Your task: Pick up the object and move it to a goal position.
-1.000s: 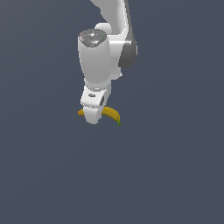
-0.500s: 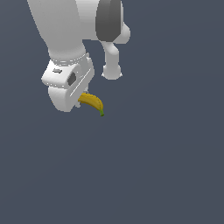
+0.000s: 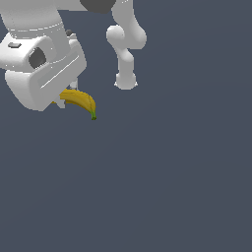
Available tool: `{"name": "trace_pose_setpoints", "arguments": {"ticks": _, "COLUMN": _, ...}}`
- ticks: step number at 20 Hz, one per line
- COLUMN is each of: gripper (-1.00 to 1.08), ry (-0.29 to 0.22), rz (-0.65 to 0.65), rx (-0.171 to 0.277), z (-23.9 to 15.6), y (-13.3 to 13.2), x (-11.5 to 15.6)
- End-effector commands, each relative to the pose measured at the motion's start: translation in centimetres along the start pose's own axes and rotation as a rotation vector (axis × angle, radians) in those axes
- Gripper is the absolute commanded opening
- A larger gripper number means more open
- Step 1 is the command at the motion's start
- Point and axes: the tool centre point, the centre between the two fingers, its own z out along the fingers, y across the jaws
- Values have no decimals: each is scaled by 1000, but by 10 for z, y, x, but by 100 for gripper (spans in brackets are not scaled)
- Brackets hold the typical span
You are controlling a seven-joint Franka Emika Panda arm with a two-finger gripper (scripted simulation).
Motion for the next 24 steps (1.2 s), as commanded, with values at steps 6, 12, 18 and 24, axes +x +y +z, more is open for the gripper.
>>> {"name": "trace_pose_setpoints", "arguments": {"ticks": 6, "gripper": -100, "ry": -1, "rz": 1, "rx": -2, "z": -39, "y": 17, "x": -22}}
{"name": "trace_pose_setpoints", "arguments": {"ticks": 12, "gripper": -100, "ry": -2, "rz": 1, "rx": -2, "z": -60, "y": 27, "x": -34}}
{"name": "trace_pose_setpoints", "arguments": {"ticks": 18, "gripper": -100, "ry": -2, "rz": 2, "rx": -2, "z": -73, "y": 33, "x": -41}}
{"name": "trace_pose_setpoints", "arguments": {"ticks": 24, "gripper": -100, "ry": -2, "rz": 2, "rx": -2, "z": -78, "y": 36, "x": -44}}
